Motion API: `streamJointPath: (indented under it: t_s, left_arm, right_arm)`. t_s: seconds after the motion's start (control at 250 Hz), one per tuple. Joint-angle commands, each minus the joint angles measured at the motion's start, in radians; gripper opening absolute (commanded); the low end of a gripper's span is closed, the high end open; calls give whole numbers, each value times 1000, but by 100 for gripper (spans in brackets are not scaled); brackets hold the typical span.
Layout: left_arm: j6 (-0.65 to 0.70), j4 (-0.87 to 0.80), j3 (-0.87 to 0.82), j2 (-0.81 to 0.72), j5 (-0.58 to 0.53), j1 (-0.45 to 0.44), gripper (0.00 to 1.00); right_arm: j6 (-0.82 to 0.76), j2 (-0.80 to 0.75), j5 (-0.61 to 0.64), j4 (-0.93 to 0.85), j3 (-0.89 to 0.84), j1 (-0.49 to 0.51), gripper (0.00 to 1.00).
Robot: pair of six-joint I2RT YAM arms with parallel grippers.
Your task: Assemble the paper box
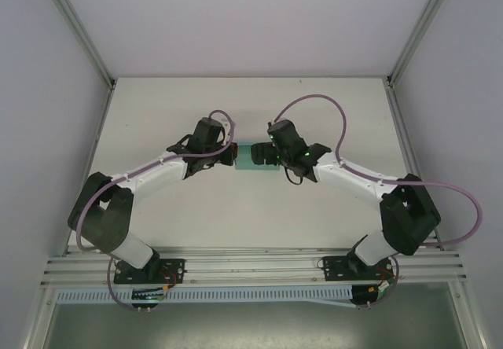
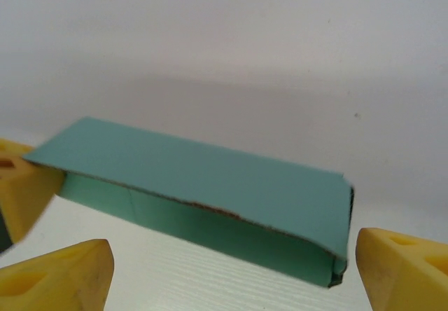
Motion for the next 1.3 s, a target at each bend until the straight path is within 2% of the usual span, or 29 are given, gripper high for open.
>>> streamJointPath:
  t_s: [0.0, 0.184, 0.348, 0.624, 0.707, 0.807, 0.855, 0.923, 1.047, 1.139, 1.295]
  left_arm:
    - [13, -318, -56, 95, 69, -20, 0]
    - [20, -324, -36, 103, 63, -19, 0]
    - [27, -326, -21, 102, 63, -20, 0]
    - [59, -335, 25, 97, 61, -21, 0]
    - [67, -330, 42, 79, 63, -21, 9]
    - [80, -326, 72, 53, 82, -22, 24]
    - [86, -326, 87, 40, 99, -21, 35]
    - [91, -333, 127, 24, 116, -21, 39]
    - [74, -355, 184, -2, 133, -21, 55]
    - [34, -404, 229, 0, 100, -21, 63]
    - [-36, -514, 279, 0, -27, -19, 66]
  right_arm:
    - [15, -54, -26, 22, 11, -44, 90]
    - [58, -48, -87, 66, -16, -112, 91]
    - [103, 7, -120, 54, -51, -154, 82]
    - [216, 59, -167, 104, -193, -171, 47]
    - [256, 70, -207, 157, -239, -171, 41]
    - [296, 78, -239, 203, -274, -170, 37]
    - [311, 78, -242, 215, -287, -169, 36]
    - [325, 74, -242, 222, -301, -168, 33]
    - [333, 68, -226, 218, -314, -168, 31]
    - [328, 69, -213, 205, -316, -169, 30]
    - [320, 79, -210, 210, -327, -169, 29]
